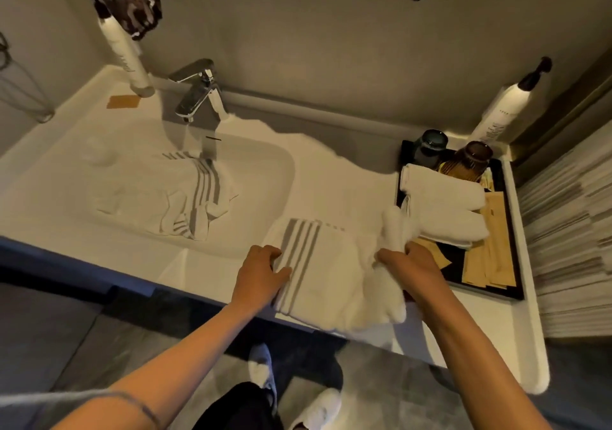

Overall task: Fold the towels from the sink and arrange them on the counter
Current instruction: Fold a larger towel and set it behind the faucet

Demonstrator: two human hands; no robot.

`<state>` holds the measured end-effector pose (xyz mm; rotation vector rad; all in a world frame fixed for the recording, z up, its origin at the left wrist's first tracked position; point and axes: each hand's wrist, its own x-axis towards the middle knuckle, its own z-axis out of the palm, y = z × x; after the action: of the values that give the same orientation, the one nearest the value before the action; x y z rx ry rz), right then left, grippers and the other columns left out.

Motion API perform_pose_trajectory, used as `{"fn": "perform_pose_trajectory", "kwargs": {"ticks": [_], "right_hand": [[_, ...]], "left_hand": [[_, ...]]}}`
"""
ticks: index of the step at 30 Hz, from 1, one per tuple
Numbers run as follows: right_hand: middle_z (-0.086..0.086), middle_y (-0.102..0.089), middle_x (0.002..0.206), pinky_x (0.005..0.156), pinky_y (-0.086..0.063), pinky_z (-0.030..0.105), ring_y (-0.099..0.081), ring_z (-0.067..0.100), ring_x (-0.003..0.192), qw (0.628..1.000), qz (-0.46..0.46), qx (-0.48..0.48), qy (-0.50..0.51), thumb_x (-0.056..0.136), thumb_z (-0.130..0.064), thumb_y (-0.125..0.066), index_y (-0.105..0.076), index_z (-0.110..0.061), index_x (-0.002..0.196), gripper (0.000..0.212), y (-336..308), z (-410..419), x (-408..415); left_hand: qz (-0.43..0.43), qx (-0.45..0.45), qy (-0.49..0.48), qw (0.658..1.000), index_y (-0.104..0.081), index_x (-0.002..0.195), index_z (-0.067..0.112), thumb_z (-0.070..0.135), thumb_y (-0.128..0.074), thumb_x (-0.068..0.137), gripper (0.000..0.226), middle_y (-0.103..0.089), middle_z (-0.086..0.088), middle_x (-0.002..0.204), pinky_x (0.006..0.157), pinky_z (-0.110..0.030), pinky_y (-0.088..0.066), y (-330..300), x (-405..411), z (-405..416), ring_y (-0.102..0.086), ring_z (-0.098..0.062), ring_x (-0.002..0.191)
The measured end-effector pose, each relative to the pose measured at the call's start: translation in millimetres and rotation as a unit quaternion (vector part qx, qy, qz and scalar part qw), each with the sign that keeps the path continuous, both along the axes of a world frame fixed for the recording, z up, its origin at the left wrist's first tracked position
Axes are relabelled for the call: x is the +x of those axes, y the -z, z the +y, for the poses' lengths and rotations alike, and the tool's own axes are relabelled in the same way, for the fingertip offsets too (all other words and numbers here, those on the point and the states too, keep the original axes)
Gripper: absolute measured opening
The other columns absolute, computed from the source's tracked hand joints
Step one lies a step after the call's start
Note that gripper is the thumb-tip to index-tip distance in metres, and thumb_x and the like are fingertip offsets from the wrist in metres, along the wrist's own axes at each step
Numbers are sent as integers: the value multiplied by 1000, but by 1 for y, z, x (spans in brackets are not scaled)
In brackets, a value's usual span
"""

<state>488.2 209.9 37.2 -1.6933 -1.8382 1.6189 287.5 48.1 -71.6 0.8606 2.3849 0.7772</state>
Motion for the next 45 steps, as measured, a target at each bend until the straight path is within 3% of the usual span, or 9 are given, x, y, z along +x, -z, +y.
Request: {"fn": "perform_pose_trajectory", "kwargs": {"ticks": [3,7,11,18,23,30,34,38,45], "right_hand": [[-5,-51,76,59,-43,27,-51,13,69,998,13,23,-62,86,-25,-64,-47,-26,74,21,2,-16,-47],[3,-61,99,69,-40,28,-59,22,89,976,-68,84,-186,85,-46,-54,-53,-14,111,41,28,-56,-110],[11,-61,123,85,-50,36,-60,30,108,954,-118,97,-260,88,-50,-47,-43,-11,134,60,71,-103,-137],[4,-63,124,95,-40,23,-57,18,111,937,-31,161,-308,101,-27,-41,-61,-15,122,31,66,-97,-109],[10,-36,154,118,-23,50,-31,33,143,821,-155,420,-354,97,-33,-44,-43,-15,145,51,92,-79,-81],[9,-25,159,119,-13,48,-20,28,148,809,-179,419,-371,101,-41,-31,-34,-16,150,55,117,-69,-77],[15,-48,144,117,-24,51,-42,31,136,784,-104,468,-395,100,-34,-41,-58,-10,127,40,112,-78,-51],[3,-34,156,120,-15,45,-28,21,145,746,-73,452,-483,96,-57,-42,-43,-18,144,62,114,-81,-2],[5,-30,158,120,-18,42,-28,23,145,724,-92,470,-497,72,-28,-79,-31,-19,151,92,144,-84,12]], "left_hand": [[-129,38,-38,990,-71,98,11,34,-55,98,28,-69,-4,94,75,-29,-44,-4,-19,4,-64,-23,88],[-504,151,-196,828,-59,86,5,44,-48,100,42,-52,-9,73,59,-26,-38,-17,-37,11,-49,-21,63],[-532,148,-142,822,-71,106,5,43,-56,97,41,-74,-14,97,82,-30,-51,-18,-44,-1,-71,-22,88],[-147,47,-20,988,-58,120,18,20,-64,88,32,-66,-1,109,79,-31,-50,-6,-50,-4,-64,-19,96],[229,130,216,940,-47,142,18,26,-53,98,45,-47,-4,145,105,-36,-42,2,-40,-15,-48,-20,129],[198,-68,400,892,4,157,27,49,-16,106,59,10,9,163,124,-41,-1,12,-60,-22,12,-4,149],[226,46,441,867,-35,151,20,40,-31,106,49,-29,-1,160,122,-40,-19,3,-54,-44,-22,-16,149],[158,-44,517,840,-9,158,24,66,-37,96,79,3,4,166,123,-38,1,3,-43,-79,7,-12,152],[234,35,479,845,-46,143,18,6,-81,60,91,-46,-2,151,112,-35,-29,27,-30,-76,-37,-21,140]]}}
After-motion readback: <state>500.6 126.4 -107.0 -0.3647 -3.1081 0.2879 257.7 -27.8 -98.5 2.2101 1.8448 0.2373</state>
